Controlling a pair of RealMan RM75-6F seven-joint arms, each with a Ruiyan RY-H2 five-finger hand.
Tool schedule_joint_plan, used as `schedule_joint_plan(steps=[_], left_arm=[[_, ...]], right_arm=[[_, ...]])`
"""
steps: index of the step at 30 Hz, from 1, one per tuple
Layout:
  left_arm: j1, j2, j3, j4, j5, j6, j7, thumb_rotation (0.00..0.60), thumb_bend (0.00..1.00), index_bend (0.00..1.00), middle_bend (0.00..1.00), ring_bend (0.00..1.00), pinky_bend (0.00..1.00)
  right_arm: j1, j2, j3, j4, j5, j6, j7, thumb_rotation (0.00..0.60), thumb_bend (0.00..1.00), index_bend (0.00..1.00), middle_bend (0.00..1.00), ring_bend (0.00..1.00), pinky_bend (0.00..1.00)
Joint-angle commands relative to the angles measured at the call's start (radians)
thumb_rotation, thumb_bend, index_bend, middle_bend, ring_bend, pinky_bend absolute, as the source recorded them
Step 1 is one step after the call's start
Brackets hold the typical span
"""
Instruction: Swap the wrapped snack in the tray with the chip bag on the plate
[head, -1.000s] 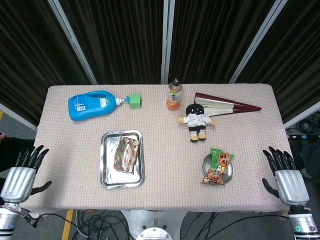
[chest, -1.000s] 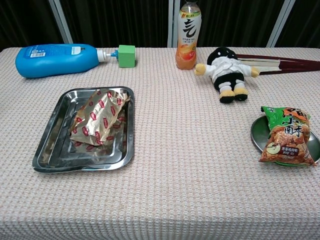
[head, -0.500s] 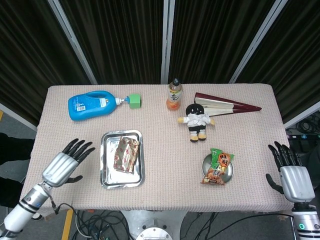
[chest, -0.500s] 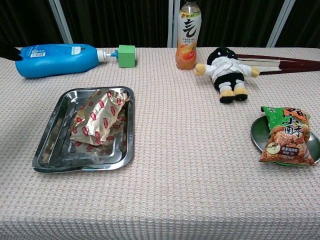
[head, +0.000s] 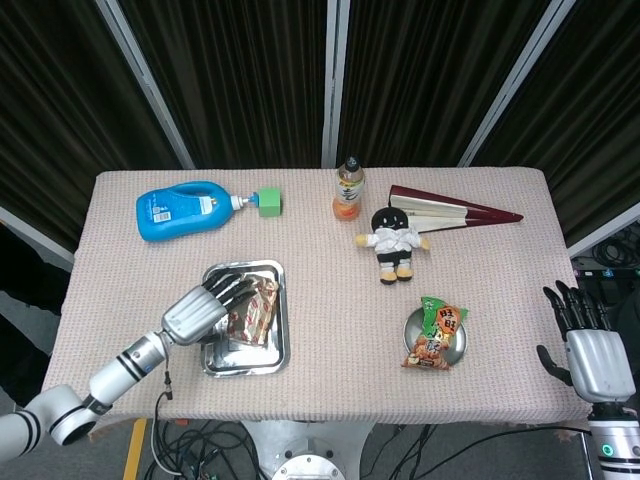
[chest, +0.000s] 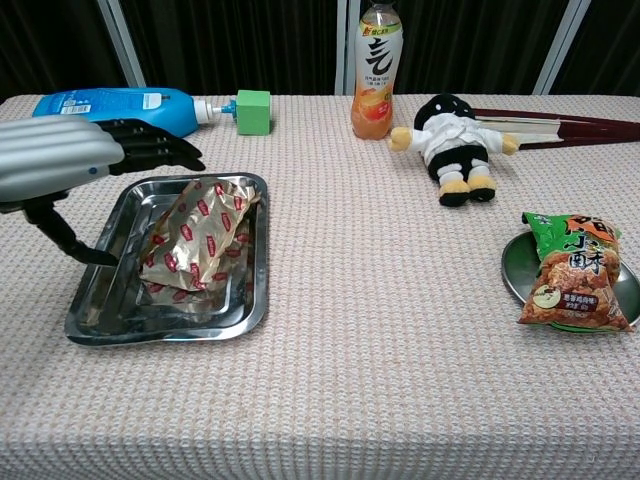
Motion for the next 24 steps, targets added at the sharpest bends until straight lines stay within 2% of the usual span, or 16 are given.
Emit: schedule_joint_plan(steps=[1,15,21,24], left_arm=[[-0.029,-0.026,0.006,0.028,-0.007,-0.028,-0.005,0.600,0.13,0.08,0.03,0.00,0.05],[-0.122,-0.094,0.047,0.130,0.020,-0.053,0.021,0.600,0.14,0.09,0.05,0.00,0.05],[-0.155,-0.119,0.073,0.171,0.011,-0.098,0.015,0.600,0.19,0.10,0.06,0.00,0.05],[-0.161,-0.127,0.079,0.184,0.001,-0.100,0.013,0.600,0.26,0.13,0.08,0.00,0.08]], right_arm=[[0.001,-0.003,0.001,0.008,0.005,-0.006,0.007,0.600,0.22,0.00,0.00,0.00,0.00],[0.002,-0.012,0.005,0.042,0.023,-0.018,0.038,0.600,0.23,0.00,0.00,0.00,0.00],[0.000,-0.011,0.006,0.049,0.027,-0.019,0.048,0.600,0.24,0.00,0.00,0.00,0.00],[0.000,-0.011,0.008,0.052,0.031,-0.021,0.054,0.600,0.25,0.00,0.00,0.00,0.00]])
